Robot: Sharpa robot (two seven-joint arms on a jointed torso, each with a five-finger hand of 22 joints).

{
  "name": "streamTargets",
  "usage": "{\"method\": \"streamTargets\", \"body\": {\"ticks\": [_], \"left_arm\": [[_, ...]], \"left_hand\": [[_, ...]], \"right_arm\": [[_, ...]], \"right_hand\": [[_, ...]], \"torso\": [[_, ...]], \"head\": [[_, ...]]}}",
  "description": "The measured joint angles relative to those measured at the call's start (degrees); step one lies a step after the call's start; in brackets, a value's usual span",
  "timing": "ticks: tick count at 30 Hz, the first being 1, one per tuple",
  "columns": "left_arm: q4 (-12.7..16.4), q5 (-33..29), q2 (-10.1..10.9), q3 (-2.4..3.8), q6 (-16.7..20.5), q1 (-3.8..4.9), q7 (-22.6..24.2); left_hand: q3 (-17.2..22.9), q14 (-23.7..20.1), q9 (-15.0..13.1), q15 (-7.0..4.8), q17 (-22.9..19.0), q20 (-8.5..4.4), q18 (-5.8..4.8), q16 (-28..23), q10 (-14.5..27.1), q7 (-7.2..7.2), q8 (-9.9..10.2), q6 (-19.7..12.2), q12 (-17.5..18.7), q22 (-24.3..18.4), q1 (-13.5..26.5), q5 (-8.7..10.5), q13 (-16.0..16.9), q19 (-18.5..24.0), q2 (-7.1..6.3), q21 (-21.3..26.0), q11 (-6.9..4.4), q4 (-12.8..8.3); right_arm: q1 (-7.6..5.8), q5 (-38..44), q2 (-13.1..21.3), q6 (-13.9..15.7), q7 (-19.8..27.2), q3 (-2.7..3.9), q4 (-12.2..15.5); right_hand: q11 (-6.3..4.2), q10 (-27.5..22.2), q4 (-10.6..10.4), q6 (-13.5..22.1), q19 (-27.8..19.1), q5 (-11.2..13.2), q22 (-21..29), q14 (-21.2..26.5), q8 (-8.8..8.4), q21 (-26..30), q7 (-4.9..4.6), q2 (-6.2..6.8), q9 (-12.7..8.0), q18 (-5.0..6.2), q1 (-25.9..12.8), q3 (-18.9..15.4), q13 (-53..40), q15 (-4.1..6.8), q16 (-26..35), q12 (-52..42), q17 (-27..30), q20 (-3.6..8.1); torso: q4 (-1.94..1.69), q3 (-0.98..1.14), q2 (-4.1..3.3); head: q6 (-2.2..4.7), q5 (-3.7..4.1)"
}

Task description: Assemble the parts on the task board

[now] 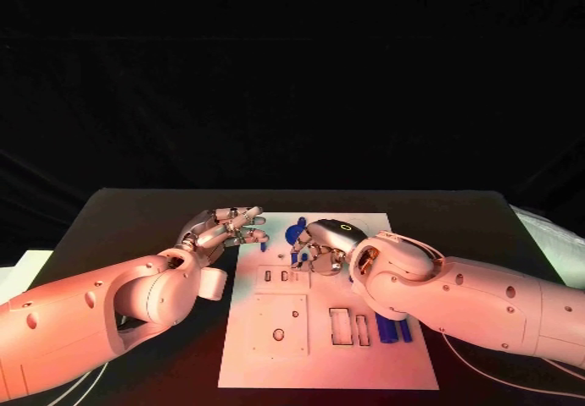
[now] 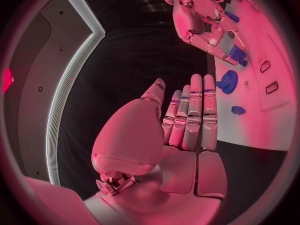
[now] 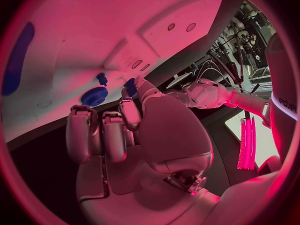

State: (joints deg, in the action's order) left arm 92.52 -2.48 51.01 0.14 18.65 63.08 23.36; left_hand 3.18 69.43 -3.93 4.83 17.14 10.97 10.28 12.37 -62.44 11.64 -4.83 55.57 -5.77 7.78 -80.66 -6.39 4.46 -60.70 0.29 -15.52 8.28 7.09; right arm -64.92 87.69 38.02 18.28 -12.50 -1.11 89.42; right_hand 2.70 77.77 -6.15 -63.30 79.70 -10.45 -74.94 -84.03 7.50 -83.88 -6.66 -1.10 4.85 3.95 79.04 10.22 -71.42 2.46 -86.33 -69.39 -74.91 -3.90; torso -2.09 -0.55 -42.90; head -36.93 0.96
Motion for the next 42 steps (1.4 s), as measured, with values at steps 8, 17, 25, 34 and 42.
{"method": "streamTargets", "body": {"ticks": [8, 17, 25, 34, 42], "left_arm": [[0.3, 0.0, 0.1, 0.00, 0.0, 0.01, 0.0], [0.4, 0.0, 0.1, 0.00, 0.0, 0.01, 0.0], [0.4, 0.0, 0.1, 0.00, 0.0, 0.01, 0.0], [0.4, 0.0, 0.1, 0.00, 0.0, 0.01, 0.0], [0.5, 0.0, 0.2, 0.00, 0.0, 0.00, 0.0]], "left_hand": [[0.0, 0.0, 0.0, 0.00, 0.1, 0.00, 0.00, -0.2, 0.0, 0.00, 0.0, 0.0, 0.0, 0.0, 0.0, 0.00, 0.0, 0.0, 0.00, 0.0, 0.00, 0.0], [0.0, 0.0, 0.0, 0.00, 0.1, 0.00, 0.00, -0.2, 0.0, 0.00, 0.0, 0.0, 0.0, 0.0, 0.0, 0.00, 0.0, 0.0, 0.00, 0.0, 0.00, 0.0], [0.0, 0.0, 0.0, 0.00, 0.1, 0.00, 0.00, -0.2, 0.0, 0.00, 0.0, 0.0, 0.0, 0.0, 0.0, 0.00, 0.0, 0.0, 0.00, 0.0, 0.00, 0.0], [0.0, 0.0, 0.0, 0.00, 0.1, 0.00, 0.01, -0.2, 0.0, 0.00, 0.0, 0.0, 0.0, 0.0, 0.0, 0.00, 0.0, 0.0, 0.00, 0.0, 0.00, 0.0], [0.0, 0.0, 0.0, 0.00, 0.1, 0.00, 0.00, -0.2, 0.0, 0.00, 0.0, 0.0, 0.0, 0.0, 0.0, 0.00, 0.0, 0.0, 0.00, 0.0, 0.00, 0.0]], "right_arm": [[1.53, 2.4, -1.5, -1.9, -1.1, -0.19, -0.6], [1.89, 4.0, -1.7, -2.7, -1.7, -0.11, -0.8], [1.91, 5.0, -1.4, -3.0, -1.8, -0.07, -0.5], [1.92, 5.6, -1.2, -3.3, -1.9, -0.03, -0.4], [1.88, 5.8, -1.3, -3.6, -2.0, -0.04, -0.4]], "right_hand": [[-0.09, 0.1, 0.1, 0.0, 0.0, -0.2, 0.0, 0.0, -0.13, 0.0, 0.04, 0.21, 0.0, 0.00, -0.2, 0.1, 0.4, 0.00, 0.0, 0.3, 0.0, 0.00], [-0.29, -0.1, 0.1, 0.0, 0.0, -0.2, 0.0, 0.0, -0.31, 0.0, -0.03, 0.22, 0.0, 0.00, -0.2, 0.1, 0.5, -0.01, 0.0, 0.3, 0.0, 0.00], [-0.29, -0.1, 0.1, 0.0, 0.0, -0.2, 0.0, 0.0, -0.30, 0.0, -0.04, 0.23, 0.0, 0.00, -0.2, 0.1, 0.5, -0.01, 0.0, 0.3, 0.0, 0.00], [-1.56, -0.1, 0.3, -0.1, 0.0, -0.2, 0.0, 0.0, -0.30, 0.0, 0.05, 1.26, 0.4, 0.00, -1.0, -0.2, 3.3, 0.00, 0.3, 3.8, 0.0, -0.01], [-1.29, -0.6, 0.2, -0.5, 0.0, -0.2, 0.1, 0.0, -0.98, 0.0, 0.41, 2.51, 0.5, 0.00, -1.8, -0.6, 4.1, 0.00, 0.3, 4.9, 0.0, -0.03]], "torso": [[0.04, 0.14, -0.03], [0.08, 0.19, -0.03], [0.05, 0.21, -0.02], [0.03, 0.17, -0.01], [0.03, 0.14, -0.02]], "head": [[-0.29, -0.39], [-0.59, -0.58], [-0.76, -0.73], [-0.82, -0.83], [-0.89, -0.80]]}}
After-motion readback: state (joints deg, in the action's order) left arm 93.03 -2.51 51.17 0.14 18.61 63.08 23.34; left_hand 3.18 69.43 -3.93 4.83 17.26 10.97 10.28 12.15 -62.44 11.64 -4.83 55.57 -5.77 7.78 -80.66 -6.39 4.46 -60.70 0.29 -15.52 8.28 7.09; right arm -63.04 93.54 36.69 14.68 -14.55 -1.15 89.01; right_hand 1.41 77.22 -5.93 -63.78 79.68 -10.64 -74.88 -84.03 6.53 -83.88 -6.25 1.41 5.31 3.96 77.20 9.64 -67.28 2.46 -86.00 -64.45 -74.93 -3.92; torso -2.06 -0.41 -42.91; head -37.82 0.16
